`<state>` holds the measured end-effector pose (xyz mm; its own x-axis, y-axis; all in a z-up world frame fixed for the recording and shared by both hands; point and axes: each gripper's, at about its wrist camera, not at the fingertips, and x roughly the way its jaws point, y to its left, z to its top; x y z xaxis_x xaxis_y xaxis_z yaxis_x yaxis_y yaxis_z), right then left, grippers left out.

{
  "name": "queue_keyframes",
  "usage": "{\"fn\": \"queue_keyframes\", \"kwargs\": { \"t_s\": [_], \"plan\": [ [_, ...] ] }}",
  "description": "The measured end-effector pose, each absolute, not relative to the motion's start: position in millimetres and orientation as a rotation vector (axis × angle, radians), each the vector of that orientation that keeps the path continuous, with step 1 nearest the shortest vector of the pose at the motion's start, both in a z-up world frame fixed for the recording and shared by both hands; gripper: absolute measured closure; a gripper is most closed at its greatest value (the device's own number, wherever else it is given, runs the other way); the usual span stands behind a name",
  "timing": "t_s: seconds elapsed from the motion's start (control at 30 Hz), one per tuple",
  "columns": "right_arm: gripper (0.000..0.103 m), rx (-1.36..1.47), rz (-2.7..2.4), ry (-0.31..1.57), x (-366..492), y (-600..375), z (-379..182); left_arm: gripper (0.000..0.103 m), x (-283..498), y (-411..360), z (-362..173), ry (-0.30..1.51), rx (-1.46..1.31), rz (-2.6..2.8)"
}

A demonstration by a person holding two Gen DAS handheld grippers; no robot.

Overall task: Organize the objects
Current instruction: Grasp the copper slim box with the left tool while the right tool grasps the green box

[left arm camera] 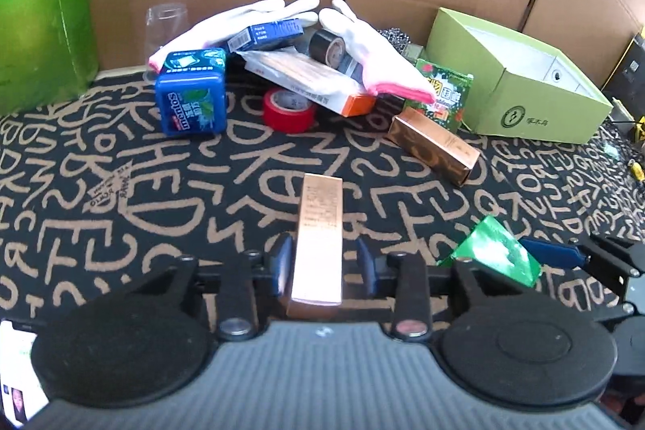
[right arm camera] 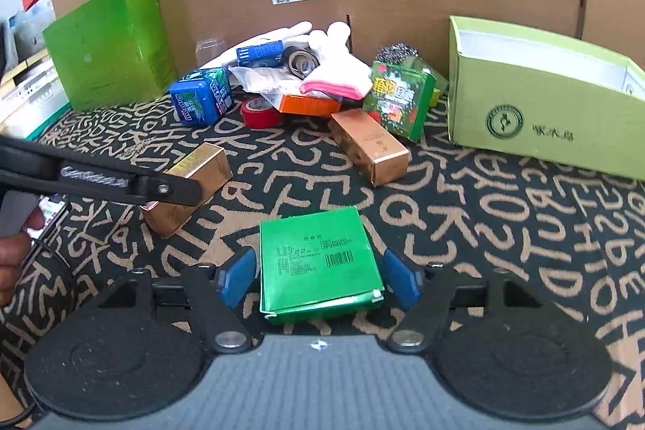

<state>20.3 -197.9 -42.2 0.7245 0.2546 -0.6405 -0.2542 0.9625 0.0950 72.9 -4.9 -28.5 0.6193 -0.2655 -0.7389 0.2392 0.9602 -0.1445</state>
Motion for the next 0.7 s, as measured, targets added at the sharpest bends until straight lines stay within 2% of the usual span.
{"fn": "queue_keyframes", "kwargs": {
  "t_s": [0.1,0.13,0.17,0.2,0.47,0.7],
  "plan": [
    [0.029,-0.021,0.285,0.724,23,-196,-46,0.069,72,-5,-32,0.851,-0.051,-0.269],
    [0.029,-0.021,0.285,0.727,23,-196,-48,0.076,71,-4,-32,0.854,-0.057,-0.272],
    [0.029,-0.027,0.284,0.726,24,-195,-49,0.079,70,-4,-33,0.855,-0.065,-0.271],
    [0.035,-0.035,0.282,0.718,22,-195,-49,0.079,70,-4,-33,0.857,-0.072,-0.272],
    [0.036,0.022,0.281,0.671,19,-214,-37,0.080,69,-32,-7,0.800,-0.083,-0.360],
    [0.036,0.016,0.210,0.549,34,-261,9,0.080,87,-81,35,0.696,-0.066,-0.464]
  ]
}}
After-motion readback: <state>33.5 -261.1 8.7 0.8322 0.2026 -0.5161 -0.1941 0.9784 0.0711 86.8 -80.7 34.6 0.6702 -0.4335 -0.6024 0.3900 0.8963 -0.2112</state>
